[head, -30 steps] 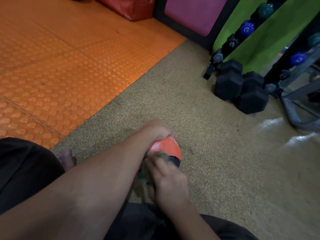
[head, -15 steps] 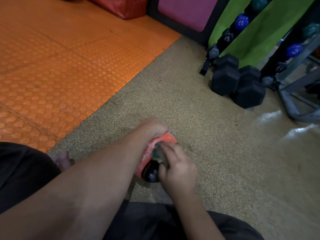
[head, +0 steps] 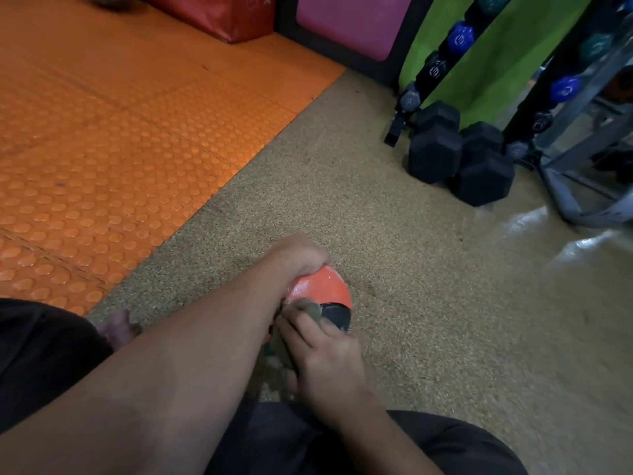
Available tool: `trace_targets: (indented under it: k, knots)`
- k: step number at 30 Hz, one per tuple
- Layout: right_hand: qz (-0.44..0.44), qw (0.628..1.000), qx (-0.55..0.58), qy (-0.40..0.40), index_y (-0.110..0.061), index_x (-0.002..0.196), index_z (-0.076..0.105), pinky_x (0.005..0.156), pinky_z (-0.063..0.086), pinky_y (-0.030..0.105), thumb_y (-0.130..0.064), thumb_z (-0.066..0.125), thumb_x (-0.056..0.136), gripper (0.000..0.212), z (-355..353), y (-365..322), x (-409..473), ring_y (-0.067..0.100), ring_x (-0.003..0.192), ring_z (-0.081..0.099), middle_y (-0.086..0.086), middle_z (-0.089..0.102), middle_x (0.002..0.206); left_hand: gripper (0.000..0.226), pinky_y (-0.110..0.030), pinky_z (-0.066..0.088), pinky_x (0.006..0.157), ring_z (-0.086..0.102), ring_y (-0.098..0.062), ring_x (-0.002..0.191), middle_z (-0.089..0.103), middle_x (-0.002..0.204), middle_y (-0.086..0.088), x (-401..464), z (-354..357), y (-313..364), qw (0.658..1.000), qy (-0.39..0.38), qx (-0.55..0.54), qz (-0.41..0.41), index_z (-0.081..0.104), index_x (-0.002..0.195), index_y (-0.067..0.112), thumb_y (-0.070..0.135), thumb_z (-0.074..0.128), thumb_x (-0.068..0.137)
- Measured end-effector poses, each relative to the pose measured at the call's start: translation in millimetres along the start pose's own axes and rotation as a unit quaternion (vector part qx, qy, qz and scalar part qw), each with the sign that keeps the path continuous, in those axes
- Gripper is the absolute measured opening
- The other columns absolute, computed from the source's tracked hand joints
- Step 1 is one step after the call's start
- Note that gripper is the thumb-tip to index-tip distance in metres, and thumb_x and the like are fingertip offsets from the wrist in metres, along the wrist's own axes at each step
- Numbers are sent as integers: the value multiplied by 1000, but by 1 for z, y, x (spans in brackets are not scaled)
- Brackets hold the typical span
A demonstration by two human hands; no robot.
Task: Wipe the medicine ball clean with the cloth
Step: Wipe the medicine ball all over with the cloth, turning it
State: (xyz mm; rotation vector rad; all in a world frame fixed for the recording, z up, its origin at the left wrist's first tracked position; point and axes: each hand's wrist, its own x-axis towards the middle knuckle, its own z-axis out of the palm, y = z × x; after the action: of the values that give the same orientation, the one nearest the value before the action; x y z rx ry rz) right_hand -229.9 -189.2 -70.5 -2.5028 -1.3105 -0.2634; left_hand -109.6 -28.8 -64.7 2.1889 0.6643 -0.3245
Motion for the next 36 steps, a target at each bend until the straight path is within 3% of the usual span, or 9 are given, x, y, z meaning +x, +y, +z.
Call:
trace_targets:
  k: [5,10,15,20,22,25,30,34,36]
  knots:
    - [207,967,74,130,-29,124,72,66,59,34,-27,55,76,52,-5,25,14,14,86,68,-12,66,121,29,-33,54,79,69,-30,94,75,111,-10,-3,0,2,1000,8,10,1,71,96,16,43,74,87]
    - [50,998,-9,32,-25,123,72,61,54,30,-31,63,71,53,-4,4,3,19,84,67,-6,66,124,35,-33,57,81,71,-30,93,75,100,-8,-2,1,7,1000,-9,12,1,69,81,14,47,78,78]
    - [249,955,63,146,-23,122,75,71,61,31,-19,63,74,49,-10,39,11,11,88,69,-11,68,120,28,-32,52,72,65,-25,78,69,86,-7,2,0,1,1000,-9,-1,6,66,79,14,40,73,88]
    - [-10,999,2,-34,-27,130,64,62,54,31,-34,60,70,60,-1,-3,1,21,87,67,-7,62,133,51,-34,52,87,67,-35,113,70,127,-16,1,-3,1,1000,0,-13,-7,68,128,5,39,75,91]
    - [46,999,23,1,-30,128,66,63,57,32,-31,59,72,57,-5,10,8,20,89,69,-10,63,131,53,-36,53,93,66,-36,115,69,129,-17,2,-2,0,1000,5,-13,-7,66,131,3,38,75,91]
    - [218,968,53,115,-26,124,73,69,61,36,-27,53,75,53,-11,30,18,16,89,70,-11,67,127,41,-36,58,84,70,-33,97,75,110,-13,0,-1,0,1000,4,-10,-9,75,110,8,40,75,85]
    - [18,999,3,-40,-28,130,63,60,54,32,-35,63,72,59,-5,2,-2,21,86,65,-10,59,134,44,-34,56,83,70,-33,100,73,115,-13,-3,0,7,1000,-4,11,-4,74,113,8,43,75,85]
    - [219,967,77,104,-29,126,71,73,60,31,-22,64,75,53,-11,28,14,13,94,69,-12,66,128,30,-32,56,80,71,-31,96,75,112,-12,-2,0,6,1000,0,20,0,73,95,11,39,75,85]
    - [190,977,51,81,-25,127,70,73,60,33,-24,60,76,52,-12,21,13,17,93,69,-7,65,129,36,-34,58,86,71,-32,100,74,117,-15,-3,0,7,1000,-1,17,0,74,101,9,41,76,85]
